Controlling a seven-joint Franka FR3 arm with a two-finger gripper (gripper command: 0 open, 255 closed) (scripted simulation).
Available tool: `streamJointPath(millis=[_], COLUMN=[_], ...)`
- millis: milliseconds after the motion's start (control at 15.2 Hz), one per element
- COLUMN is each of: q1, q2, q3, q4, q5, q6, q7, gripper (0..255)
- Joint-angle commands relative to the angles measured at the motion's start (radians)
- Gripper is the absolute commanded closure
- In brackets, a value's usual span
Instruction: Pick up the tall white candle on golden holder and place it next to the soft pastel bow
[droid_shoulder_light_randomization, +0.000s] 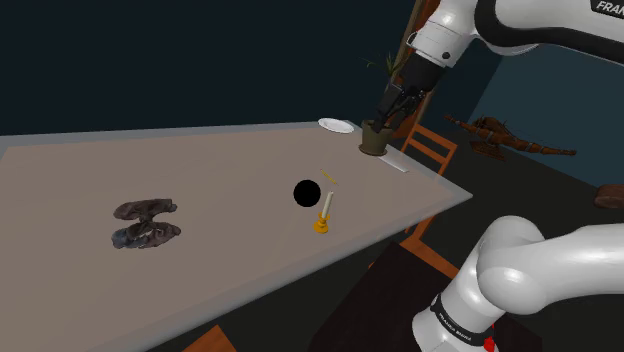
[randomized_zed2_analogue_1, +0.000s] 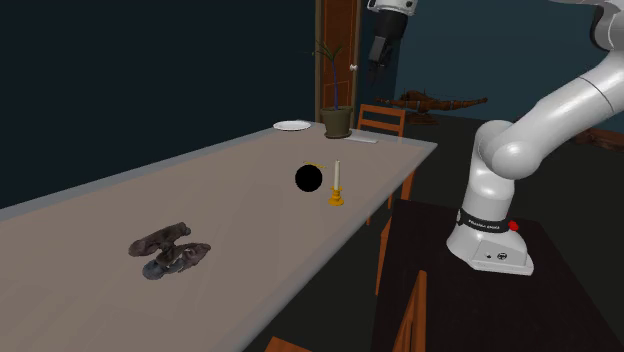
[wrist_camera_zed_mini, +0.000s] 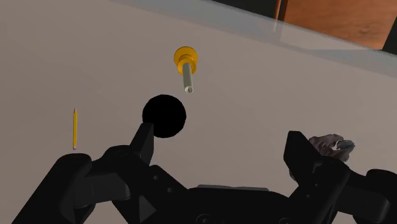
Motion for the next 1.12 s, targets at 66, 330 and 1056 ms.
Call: streamJointPath(millis=[66, 330, 1056], q1=[-0.002, -0.013, -0.055], q2=[0.008, 0.055, 0.305], q3=[0.006, 0.029, 0.094], q4=[-0.026, -0.119, -0.279], q5=[-0.002, -0.013, -0.061], q6=[0.031, 0.16, 0.534], q7=[0.004, 0.022, 0.094], gripper=[0, 0, 0])
